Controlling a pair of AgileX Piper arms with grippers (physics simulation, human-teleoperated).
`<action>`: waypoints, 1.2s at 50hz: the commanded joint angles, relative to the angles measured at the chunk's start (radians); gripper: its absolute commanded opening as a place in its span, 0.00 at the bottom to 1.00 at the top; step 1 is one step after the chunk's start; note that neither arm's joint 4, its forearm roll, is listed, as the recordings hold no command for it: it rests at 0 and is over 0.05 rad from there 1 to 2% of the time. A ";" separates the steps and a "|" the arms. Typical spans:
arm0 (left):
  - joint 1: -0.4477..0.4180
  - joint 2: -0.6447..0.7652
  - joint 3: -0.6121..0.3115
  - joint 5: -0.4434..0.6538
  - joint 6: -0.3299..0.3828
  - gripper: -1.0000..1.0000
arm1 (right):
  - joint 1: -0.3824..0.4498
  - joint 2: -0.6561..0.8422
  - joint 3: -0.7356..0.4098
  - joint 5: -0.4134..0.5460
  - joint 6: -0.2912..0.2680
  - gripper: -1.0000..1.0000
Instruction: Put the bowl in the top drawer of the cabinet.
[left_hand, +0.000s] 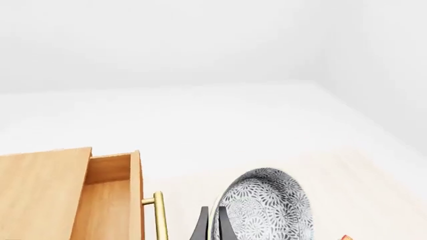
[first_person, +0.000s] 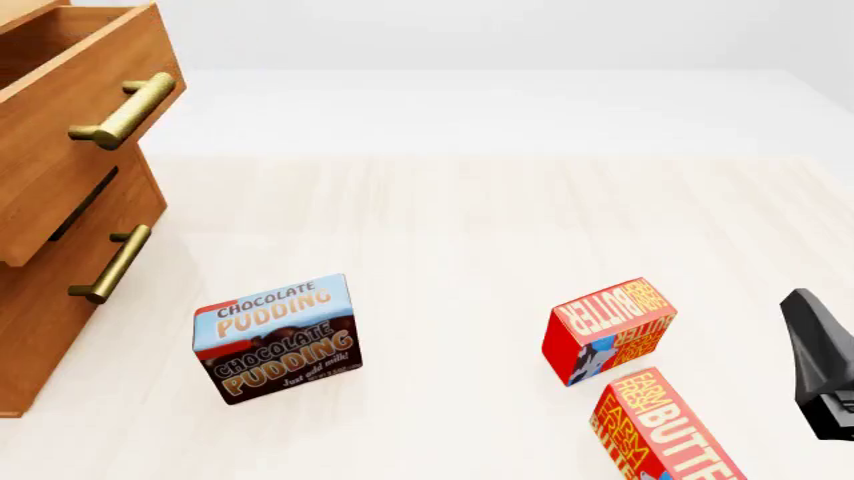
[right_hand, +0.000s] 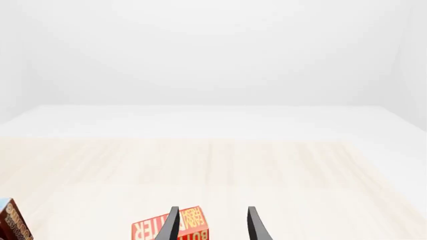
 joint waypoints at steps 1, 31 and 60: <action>0.057 -0.016 -0.035 -0.028 -0.019 0.00 | 0.001 -0.001 0.000 -0.001 0.000 1.00; 0.151 -0.003 -0.034 -0.100 0.002 0.00 | -0.011 -0.001 0.000 -0.003 0.008 1.00; 0.214 0.046 -0.071 -0.059 -0.044 0.00 | -0.009 0.000 0.000 0.000 0.011 1.00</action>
